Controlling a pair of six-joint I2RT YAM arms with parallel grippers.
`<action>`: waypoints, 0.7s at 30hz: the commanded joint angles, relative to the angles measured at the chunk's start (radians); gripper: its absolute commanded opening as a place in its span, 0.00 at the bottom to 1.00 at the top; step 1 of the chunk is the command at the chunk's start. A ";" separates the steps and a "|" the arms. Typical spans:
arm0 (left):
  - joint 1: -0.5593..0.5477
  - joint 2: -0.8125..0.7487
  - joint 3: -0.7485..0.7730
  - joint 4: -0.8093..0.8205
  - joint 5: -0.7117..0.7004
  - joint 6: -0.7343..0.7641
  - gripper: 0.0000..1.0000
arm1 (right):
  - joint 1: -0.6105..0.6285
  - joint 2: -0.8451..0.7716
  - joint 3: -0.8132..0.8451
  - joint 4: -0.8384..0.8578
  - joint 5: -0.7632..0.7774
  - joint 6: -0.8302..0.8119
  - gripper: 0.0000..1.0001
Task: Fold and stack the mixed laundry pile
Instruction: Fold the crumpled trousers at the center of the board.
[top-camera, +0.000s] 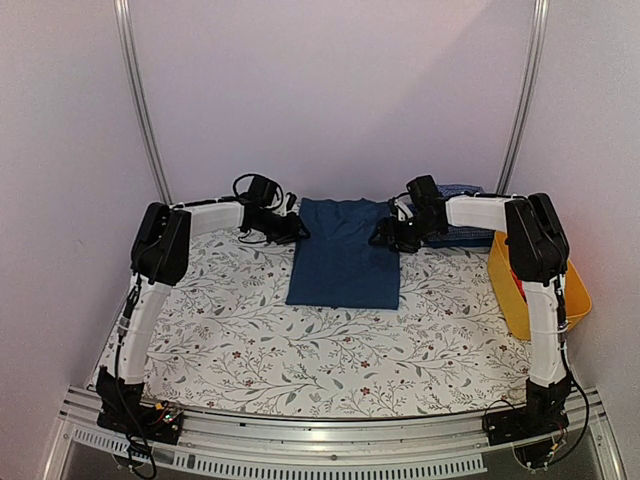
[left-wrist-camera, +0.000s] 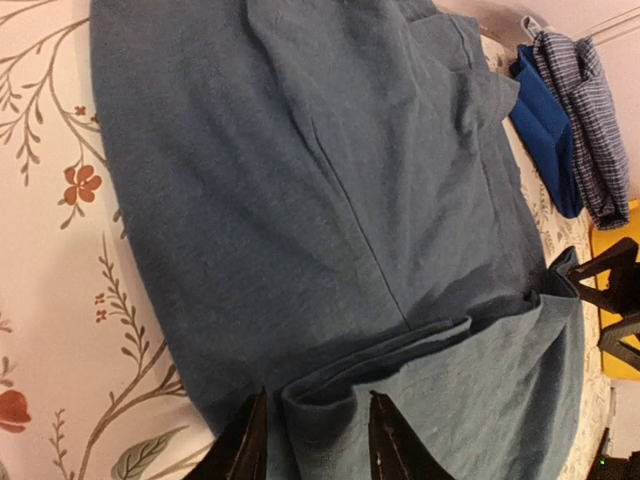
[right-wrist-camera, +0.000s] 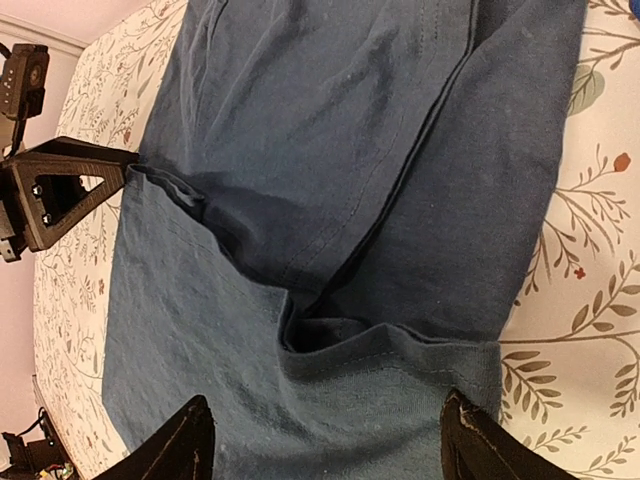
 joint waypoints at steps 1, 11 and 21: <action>-0.012 0.024 0.029 -0.024 0.012 0.004 0.31 | -0.013 0.040 0.036 -0.006 0.002 -0.021 0.76; -0.003 -0.080 -0.047 0.014 -0.018 0.022 0.00 | -0.013 0.048 0.062 -0.011 -0.029 -0.029 0.70; 0.020 -0.187 -0.179 0.091 -0.052 0.014 0.00 | -0.013 0.030 0.063 0.027 -0.074 -0.035 0.66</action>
